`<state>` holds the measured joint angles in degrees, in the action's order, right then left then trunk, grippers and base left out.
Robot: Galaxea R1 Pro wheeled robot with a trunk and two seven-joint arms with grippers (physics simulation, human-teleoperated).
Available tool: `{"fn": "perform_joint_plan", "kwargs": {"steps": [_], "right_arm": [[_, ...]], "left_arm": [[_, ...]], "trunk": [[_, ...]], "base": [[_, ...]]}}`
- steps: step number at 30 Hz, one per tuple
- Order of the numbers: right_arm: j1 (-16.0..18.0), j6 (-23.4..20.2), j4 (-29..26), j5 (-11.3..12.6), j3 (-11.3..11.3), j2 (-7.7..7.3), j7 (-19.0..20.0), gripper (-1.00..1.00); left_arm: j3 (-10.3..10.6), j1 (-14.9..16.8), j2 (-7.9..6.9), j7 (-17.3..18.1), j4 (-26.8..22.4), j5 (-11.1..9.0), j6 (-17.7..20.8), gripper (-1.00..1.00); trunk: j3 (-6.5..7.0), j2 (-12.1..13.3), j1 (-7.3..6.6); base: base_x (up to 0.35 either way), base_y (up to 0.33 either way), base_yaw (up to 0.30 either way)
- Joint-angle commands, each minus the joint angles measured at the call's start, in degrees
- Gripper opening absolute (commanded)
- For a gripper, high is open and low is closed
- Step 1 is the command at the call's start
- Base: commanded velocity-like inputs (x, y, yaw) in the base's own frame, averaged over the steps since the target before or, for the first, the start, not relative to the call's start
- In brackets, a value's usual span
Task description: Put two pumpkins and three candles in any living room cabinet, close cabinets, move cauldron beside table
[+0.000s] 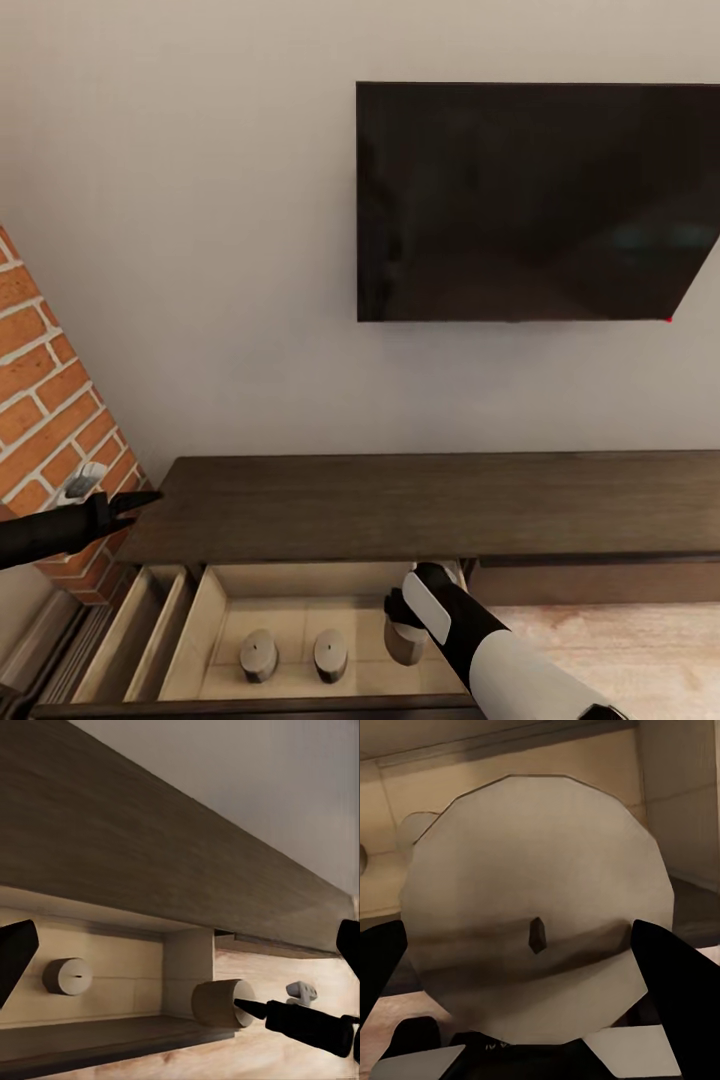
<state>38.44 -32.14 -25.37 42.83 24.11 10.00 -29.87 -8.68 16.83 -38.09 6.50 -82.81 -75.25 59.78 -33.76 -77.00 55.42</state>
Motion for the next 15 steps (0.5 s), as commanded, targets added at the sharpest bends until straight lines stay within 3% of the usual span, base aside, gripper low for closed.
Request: {"fn": "perform_joint_plan", "kwargs": {"steps": [1, 15], "right_arm": [[0.05, -0.05, -0.01, 0.32, 0.23, 0.00, -0.46, -1.00], [0.01, 2.90, 0.14, 0.18, 0.56, 0.00, -0.45, -1.00]], "left_arm": [[-0.04, 0.04, -0.03, 0.61, 0.01, 0.06, 0.22, 1.00], [-0.10, -0.04, -0.14, 0.62, 0.01, -2.32, 0.22, 1.00]], "trunk": [[-0.24, -0.45, 0.23], [-2.75, -6.06, 3.30]], "base": [[0.000, 0.000, 0.000], [0.000, 0.000, 0.000]]}}
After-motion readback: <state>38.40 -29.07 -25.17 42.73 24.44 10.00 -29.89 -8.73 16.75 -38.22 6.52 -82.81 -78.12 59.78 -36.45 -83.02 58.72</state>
